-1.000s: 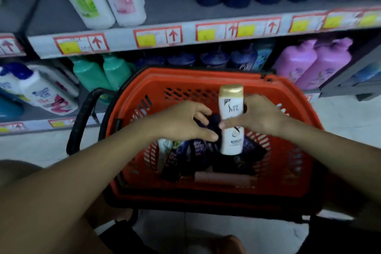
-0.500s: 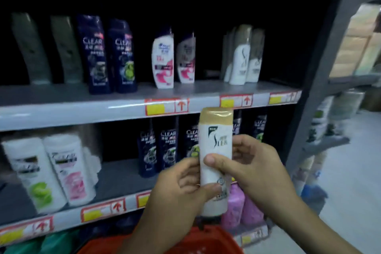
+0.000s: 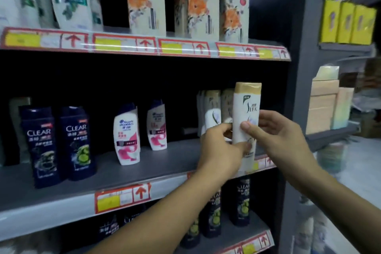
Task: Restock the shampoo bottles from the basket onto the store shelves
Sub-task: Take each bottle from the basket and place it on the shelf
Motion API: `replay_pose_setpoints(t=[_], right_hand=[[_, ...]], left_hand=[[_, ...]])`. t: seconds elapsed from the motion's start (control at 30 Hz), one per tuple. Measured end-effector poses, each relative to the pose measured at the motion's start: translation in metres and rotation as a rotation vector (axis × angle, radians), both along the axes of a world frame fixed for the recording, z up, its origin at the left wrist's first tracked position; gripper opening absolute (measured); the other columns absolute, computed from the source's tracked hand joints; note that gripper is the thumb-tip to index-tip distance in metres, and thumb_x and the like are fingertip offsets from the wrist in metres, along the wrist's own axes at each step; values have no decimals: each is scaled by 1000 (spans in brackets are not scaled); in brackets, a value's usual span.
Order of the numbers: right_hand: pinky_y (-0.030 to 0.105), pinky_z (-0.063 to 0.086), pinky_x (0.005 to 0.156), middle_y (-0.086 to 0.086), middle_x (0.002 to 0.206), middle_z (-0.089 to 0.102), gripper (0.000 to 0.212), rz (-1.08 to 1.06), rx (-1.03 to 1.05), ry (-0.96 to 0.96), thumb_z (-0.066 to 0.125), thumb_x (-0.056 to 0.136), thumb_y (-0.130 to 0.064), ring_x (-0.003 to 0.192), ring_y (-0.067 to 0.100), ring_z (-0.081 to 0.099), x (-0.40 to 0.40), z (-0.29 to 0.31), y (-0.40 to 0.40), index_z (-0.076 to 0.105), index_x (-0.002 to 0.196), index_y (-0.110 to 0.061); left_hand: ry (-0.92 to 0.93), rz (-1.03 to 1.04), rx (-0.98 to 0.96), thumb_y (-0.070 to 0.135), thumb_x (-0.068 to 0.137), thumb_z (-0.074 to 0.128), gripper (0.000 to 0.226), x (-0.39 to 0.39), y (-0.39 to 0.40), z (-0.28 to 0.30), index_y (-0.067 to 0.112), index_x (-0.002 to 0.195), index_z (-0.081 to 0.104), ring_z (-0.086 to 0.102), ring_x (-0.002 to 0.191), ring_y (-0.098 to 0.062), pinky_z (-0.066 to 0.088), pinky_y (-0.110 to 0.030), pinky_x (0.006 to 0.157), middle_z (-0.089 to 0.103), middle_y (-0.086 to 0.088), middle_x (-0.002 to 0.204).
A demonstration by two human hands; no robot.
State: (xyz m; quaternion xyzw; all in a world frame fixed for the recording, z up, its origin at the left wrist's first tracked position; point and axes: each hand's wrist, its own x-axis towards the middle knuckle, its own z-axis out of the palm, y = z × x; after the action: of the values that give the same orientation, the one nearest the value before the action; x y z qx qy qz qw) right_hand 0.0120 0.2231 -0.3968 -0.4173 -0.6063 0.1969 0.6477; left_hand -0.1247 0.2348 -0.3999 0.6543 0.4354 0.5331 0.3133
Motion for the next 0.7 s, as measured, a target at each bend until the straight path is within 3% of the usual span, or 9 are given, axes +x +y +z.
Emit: replay_pose_setpoints(t=[0.23,0.37,0.6,0.7], right_hand=[[27,61,77,-7,97,78,24,-13,-65,87,78,87,-19,91,8,75,34,-7,94,72,109,-25],[22,59,69,-4,101,78,26,4,-58,167,76,90,-20,91,10,75,40,-18,136,70,115,-26],[19,57,64,5,111,74,39,9,-74,187,75,91,-25,89,15,76,37,-27,177,66,129,-20],[31,61,75,6,113,74,38,24,-76,200,75,91,-22,92,18,76,34,-27,183,66,128,-20]], left_hand=[[104,213,-20,16,83,74,22,61,90,-4,23,105,71,70,85,-18,60,-33,72,74,4,95],[112,312,33,24,87,68,6,83,118,-8,20,90,65,68,80,-18,60,-36,68,69,3,91],[111,392,11,32,96,58,19,92,143,-9,14,92,62,67,82,-23,59,-39,73,68,-3,92],[132,403,8,37,96,57,25,92,147,-8,13,92,61,68,85,-27,60,-42,75,69,-6,93]])
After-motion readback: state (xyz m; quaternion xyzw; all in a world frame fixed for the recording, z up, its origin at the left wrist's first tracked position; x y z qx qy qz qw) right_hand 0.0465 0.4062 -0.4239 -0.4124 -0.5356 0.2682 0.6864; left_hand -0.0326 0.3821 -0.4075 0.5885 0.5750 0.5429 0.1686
